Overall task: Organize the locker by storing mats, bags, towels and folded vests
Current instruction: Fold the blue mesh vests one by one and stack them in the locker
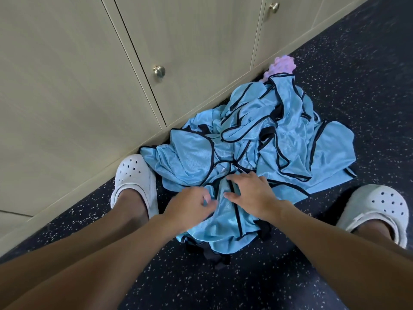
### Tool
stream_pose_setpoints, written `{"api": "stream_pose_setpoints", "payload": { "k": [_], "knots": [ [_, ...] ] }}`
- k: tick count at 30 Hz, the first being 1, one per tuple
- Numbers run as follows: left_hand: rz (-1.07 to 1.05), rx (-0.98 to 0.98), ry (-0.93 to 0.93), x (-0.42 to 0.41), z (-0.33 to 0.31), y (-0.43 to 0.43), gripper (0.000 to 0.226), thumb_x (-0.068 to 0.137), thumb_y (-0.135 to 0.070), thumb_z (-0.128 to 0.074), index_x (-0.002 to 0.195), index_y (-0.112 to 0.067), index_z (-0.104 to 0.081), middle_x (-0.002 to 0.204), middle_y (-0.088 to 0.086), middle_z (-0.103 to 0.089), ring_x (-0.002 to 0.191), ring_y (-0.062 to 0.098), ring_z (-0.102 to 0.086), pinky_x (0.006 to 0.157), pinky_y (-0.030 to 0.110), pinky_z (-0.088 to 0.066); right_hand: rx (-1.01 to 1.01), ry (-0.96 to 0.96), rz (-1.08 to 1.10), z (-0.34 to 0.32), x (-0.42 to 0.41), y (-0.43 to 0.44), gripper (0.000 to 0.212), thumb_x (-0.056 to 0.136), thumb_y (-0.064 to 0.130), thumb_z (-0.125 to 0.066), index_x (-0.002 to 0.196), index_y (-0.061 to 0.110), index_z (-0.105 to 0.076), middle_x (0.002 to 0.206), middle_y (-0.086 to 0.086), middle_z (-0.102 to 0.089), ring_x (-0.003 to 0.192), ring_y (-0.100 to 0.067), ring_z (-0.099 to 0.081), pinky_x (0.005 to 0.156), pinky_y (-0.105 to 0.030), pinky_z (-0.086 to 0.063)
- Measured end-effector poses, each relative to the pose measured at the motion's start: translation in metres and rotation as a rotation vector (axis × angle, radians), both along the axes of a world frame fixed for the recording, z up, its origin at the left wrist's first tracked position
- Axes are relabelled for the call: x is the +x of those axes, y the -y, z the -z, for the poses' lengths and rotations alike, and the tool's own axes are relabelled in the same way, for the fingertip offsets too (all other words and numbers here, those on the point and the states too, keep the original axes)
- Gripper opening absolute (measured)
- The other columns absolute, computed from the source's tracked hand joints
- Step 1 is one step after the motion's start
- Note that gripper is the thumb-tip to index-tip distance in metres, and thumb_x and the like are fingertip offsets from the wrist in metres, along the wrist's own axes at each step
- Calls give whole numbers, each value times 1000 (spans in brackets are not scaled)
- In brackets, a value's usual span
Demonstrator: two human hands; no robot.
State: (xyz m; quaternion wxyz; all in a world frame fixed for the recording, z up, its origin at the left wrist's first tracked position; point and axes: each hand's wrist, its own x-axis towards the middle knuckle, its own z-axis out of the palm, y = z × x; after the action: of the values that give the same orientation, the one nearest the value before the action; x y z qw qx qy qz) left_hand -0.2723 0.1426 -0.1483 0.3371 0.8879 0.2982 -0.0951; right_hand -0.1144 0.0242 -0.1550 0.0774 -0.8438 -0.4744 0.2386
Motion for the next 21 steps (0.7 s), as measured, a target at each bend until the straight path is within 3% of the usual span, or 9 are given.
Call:
{"api": "stream_pose_setpoints", "payload": {
  "k": [2, 4, 7, 9, 11, 13, 15, 18, 21],
  "knots": [
    [-85, 20, 110, 7, 0, -7, 16, 93, -37, -64, 91, -21, -65, 88, -2, -58, 84, 20, -59, 78, 36, -50, 39, 10, 60, 8, -1, 2, 40, 97, 39, -51, 136, 28, -52, 123, -1, -64, 121, -24, -48, 101, -42, -31],
    [-48, 56, 119, 16, 3, -12, 21, 94, -32, -63, 108, -17, -67, 102, 0, -59, 101, 21, -57, 91, 38, -46, 118, -16, 126, 12, -1, 5, 23, 96, 24, -53, 114, 21, -67, 109, -1, -67, 110, -23, -53, 94, -37, -33],
    [-59, 58, 126, 34, 5, -12, 29, 97, -33, -59, 123, -20, -64, 116, 0, -66, 113, 20, -57, 101, 40, -43, 291, -116, 236, 10, 1, 16, 14, 92, 12, -59, 92, 9, -72, 89, -3, -69, 84, -19, -60, 81, -35, -46],
    [-59, 7, 121, 48, 7, -9, 31, 98, -35, -59, 125, -21, -63, 112, -1, -70, 109, 20, -62, 102, 42, -43, 388, -162, 348, 1, -3, 29, 24, 93, 18, -63, 71, 9, -66, 64, 2, -58, 55, -8, -48, 58, -27, -41],
    [-23, -62, 53, 59, 7, -3, 31, 98, -40, -58, 125, -25, -61, 107, -3, -71, 104, 20, -64, 103, 43, -42, 397, -236, 470, -4, -6, 43, 40, 93, 25, -64, 57, 14, -49, 50, 6, -42, 44, -8, -35, 46, -19, -29],
    [-5, -101, 9, 65, 9, 7, 33, 96, -45, -58, 126, -30, -59, 108, -4, -71, 104, 18, -63, 106, 45, -39, 358, -294, 512, -5, -9, 56, 33, 92, 26, -66, 64, 14, -51, 54, 1, -48, 47, -7, -37, 46, -20, -32],
    [-30, -113, 42, 67, 13, 16, 34, 94, -39, -63, 126, -31, -57, 95, -12, -69, 99, 14, -62, 107, 46, -38, 343, -368, 544, -4, -9, 64, 9, 92, 17, -65, 87, 16, -57, 68, -7, -58, 54, -12, -45, 47, -20, -36],
    [-102, -194, 144, 68, 18, 23, 28, 89, -25, -71, 114, -36, -61, 81, -17, -68, 88, 6, -63, 102, 48, -44, 353, -503, 595, -2, -7, 70, 42, 93, -1, -50, 120, 32, -50, 85, -5, -59, 50, -10, -44, 42, -19, -35],
    [-193, -339, 172, 72, 8, 29, 26, 89, -13, -69, 101, -35, -65, 85, -8, -71, 81, 14, -65, 93, 45, -54, 383, -565, 602, -6, -6, 69, 55, 91, -9, -42, 126, 32, -52, 78, -4, -51, 43, -6, -35, 40, -17, -31]
  ]
}}
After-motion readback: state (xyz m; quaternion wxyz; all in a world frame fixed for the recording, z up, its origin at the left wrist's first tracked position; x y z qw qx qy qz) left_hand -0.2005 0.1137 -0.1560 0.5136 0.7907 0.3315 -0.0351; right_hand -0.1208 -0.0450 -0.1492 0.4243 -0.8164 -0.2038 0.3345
